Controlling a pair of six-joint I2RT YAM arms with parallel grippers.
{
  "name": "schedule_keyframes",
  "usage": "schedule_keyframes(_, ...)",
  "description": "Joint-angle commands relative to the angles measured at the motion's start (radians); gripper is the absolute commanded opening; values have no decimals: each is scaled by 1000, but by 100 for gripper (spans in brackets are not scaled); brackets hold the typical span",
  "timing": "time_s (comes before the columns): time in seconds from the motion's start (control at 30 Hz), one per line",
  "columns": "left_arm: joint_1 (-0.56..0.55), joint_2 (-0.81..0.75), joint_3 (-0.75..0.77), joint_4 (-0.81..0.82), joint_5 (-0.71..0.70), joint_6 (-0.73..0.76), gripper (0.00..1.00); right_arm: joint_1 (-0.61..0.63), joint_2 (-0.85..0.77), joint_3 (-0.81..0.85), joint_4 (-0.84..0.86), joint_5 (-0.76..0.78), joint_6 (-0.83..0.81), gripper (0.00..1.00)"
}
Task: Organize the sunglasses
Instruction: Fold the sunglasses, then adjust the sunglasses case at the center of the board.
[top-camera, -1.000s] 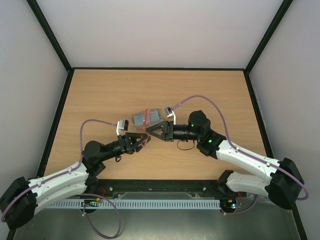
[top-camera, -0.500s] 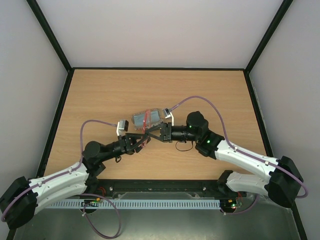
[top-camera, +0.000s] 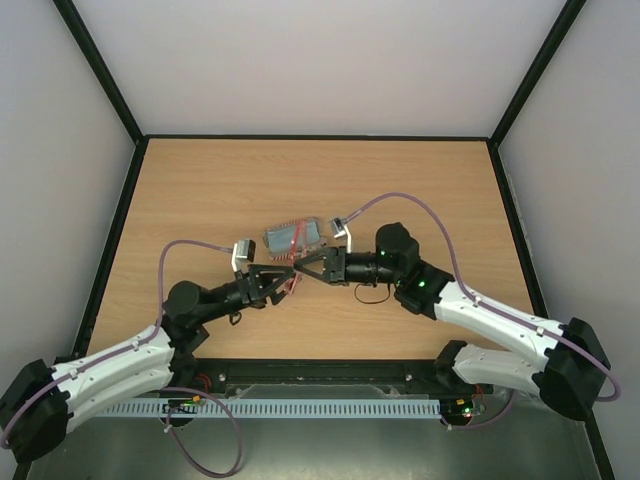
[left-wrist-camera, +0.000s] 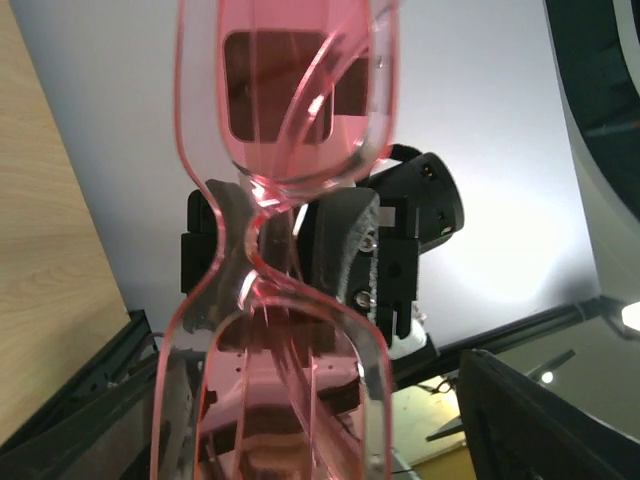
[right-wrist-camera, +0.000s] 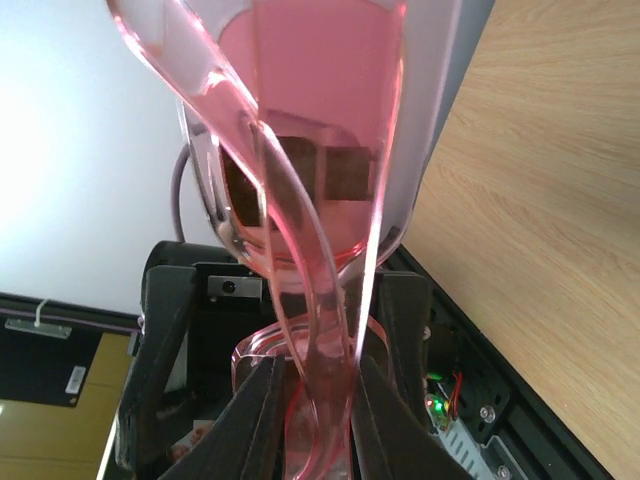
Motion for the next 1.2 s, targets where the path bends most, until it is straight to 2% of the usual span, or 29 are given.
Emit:
schedule_keyframes(0.0, 28, -70, 79, -112, -1, 75, 78, -80, -76, 24, -124, 14, -56, 12)
schedule_keyframes(0.1, 62, -118, 121, -236, 1, 121, 82, -166, -115, 9, -161, -29, -63, 12)
schedule_keyframes(0.3, 166, -145, 188, -424, 22, 178, 83, -254, -134, 19, -249, -70, -109, 12)
schedule_keyframes(0.4, 266, -117, 240, -582, 20, 230, 83, -289, -143, 18, -274, -80, -125, 11)
schedule_keyframes(0.53, 450, -4, 304, -728, 63, 320, 82, -325, -156, 21, -314, -91, -149, 11)
schedule_keyframes(0.63, 553, 105, 340, -771, 70, 391, 81, -338, -163, 23, -347, -89, -170, 11)
schedule_keyframes(0.7, 579, 184, 359, -775, 57, 445, 80, -346, -169, 16, -355, -88, -176, 11)
schedule_keyframes(0.9, 595, 418, 398, -750, 31, 527, 72, -358, -191, -10, -386, -76, -199, 11)
schedule_keyframes(1.17, 619, 547, 436, -739, -40, 593, 68, -367, -216, -40, -398, -77, -206, 11)
